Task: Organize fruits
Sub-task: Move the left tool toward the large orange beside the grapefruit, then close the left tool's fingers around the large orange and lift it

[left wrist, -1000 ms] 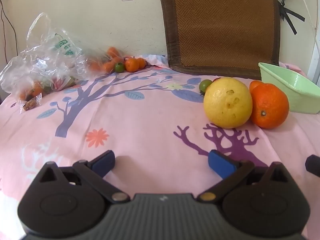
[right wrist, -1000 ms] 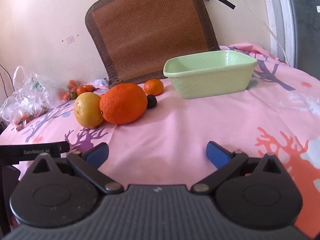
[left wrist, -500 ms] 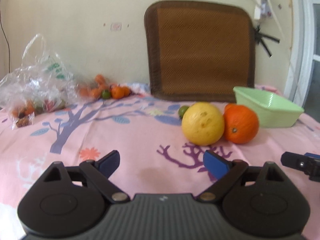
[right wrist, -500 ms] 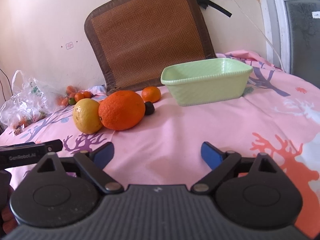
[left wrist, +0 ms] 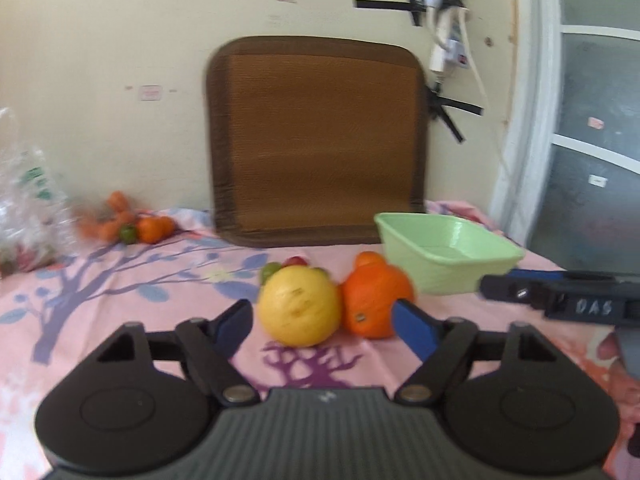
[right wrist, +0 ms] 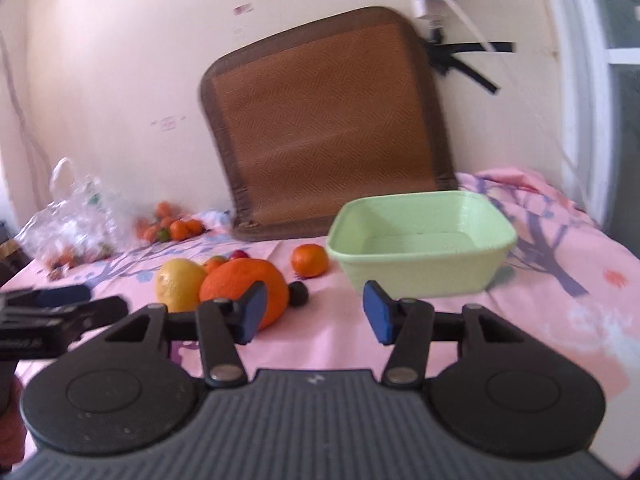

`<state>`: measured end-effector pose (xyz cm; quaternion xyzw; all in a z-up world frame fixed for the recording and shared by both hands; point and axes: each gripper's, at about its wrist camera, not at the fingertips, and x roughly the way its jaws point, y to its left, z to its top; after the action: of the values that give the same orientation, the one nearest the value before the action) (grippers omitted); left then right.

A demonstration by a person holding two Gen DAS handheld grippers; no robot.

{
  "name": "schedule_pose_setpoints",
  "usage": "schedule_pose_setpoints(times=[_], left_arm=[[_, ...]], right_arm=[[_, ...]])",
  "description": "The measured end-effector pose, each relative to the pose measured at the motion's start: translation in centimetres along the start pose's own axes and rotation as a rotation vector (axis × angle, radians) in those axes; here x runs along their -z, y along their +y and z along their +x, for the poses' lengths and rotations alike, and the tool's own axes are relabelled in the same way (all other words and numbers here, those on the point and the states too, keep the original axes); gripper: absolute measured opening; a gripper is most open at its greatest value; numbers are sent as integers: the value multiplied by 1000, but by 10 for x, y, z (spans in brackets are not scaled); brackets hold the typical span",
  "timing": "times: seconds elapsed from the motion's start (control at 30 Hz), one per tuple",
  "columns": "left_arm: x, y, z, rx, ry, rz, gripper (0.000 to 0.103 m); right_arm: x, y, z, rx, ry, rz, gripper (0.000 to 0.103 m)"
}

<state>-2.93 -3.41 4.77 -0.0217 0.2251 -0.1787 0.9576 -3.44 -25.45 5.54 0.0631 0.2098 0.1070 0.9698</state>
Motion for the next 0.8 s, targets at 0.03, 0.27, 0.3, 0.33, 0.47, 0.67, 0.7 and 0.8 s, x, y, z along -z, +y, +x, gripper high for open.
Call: schedule_pose_setpoints(times=[0.03, 0.27, 0.3, 0.33, 0.47, 0.67, 0.7, 0.8], left_arm=[[-4, -4, 5, 28, 15, 9, 74], [-22, 12, 39, 223, 151, -106, 67], [-23, 17, 40, 234, 158, -124, 67], [-23, 23, 40, 246, 157, -140, 67], [-24, 47, 32, 280, 139, -184, 67], [-27, 63, 32, 360, 164, -201, 67], [-27, 62, 32, 357, 169, -188, 67], [-27, 57, 30, 347, 185, -162, 67]], right_arm=[[-3, 0, 3, -38, 15, -20, 56], [-8, 10, 27, -217, 104, -227, 57], [-8, 13, 31, -220, 106, -249, 59], [-8, 15, 35, -223, 106, -269, 67], [-9, 29, 53, -255, 86, -370, 87], [-8, 45, 89, -255, 129, -486, 87], [-7, 45, 93, -251, 136, -487, 88], [-1, 46, 95, -207, 119, -492, 78]])
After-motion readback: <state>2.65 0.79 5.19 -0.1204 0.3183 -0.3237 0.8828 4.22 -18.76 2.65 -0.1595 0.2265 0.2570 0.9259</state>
